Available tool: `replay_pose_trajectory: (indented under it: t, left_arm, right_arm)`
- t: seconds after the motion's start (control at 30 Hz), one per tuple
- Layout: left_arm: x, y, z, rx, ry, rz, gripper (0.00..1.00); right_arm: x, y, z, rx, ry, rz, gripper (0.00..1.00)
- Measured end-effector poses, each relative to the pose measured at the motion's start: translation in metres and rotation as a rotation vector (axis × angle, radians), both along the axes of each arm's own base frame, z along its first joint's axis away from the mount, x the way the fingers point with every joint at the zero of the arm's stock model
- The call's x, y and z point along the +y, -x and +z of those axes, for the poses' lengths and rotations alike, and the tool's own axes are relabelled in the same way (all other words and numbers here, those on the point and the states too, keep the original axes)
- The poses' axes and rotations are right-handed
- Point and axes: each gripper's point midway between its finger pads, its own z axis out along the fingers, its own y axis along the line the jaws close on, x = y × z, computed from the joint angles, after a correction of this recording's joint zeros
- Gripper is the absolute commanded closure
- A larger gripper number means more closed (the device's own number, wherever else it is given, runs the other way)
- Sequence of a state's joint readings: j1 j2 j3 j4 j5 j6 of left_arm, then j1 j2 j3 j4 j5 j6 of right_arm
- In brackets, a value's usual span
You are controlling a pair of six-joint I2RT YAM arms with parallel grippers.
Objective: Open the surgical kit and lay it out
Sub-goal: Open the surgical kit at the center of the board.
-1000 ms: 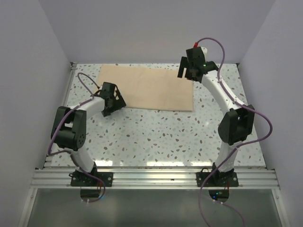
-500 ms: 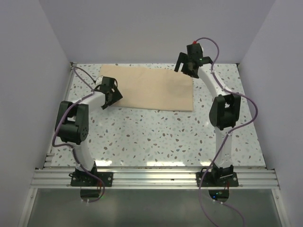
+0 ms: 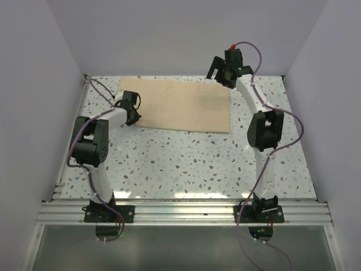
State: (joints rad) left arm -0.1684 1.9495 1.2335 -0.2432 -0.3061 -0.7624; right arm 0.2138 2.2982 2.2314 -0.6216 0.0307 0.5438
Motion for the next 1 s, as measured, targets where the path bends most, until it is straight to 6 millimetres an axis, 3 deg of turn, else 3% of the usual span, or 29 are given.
replay_pose_trajectory:
  t: [0.17,0.33,0.37,0.4,0.43,0.47,0.5,0.77,1.0]
  left_arm:
    - [-0.001,0.002,0.001,0.002,0.000,-0.017,1.00]
    - [-0.002,0.016,0.002,0.015,0.007,-0.044,1.00]
    - [-0.003,0.020,0.002,0.020,0.009,-0.053,0.95]
    - [-0.003,0.022,0.002,0.025,0.009,-0.063,0.66]
    - [-0.004,0.024,0.001,0.030,0.008,-0.079,0.49]
    - [-0.005,0.027,0.000,0.042,0.006,-0.096,0.22]
    - [-0.006,0.028,0.002,0.041,0.006,-0.109,0.01]
    - [-0.008,0.049,0.009,0.084,0.013,-0.159,0.01]
    - [-0.005,0.072,0.039,0.067,0.009,-0.181,0.00]
  right_arm:
    - [-0.012,-0.013,-0.005,-0.014,0.015,-0.044,0.04]
    - [-0.026,-0.024,-0.022,-0.013,0.064,-0.098,0.04]
    - [-0.029,-0.026,-0.027,-0.010,0.075,-0.107,0.04]
    - [-0.031,-0.029,-0.033,-0.006,0.082,-0.115,0.04]
    - [-0.034,-0.031,-0.040,-0.003,0.092,-0.124,0.04]
    - [-0.035,-0.034,-0.046,-0.002,0.098,-0.129,0.05]
    - [-0.037,-0.037,-0.052,0.000,0.102,-0.134,0.05]
    - [-0.059,-0.062,-0.096,-0.012,0.104,-0.187,0.08]
    - [-0.074,-0.093,-0.104,-0.100,0.070,-0.230,0.14]
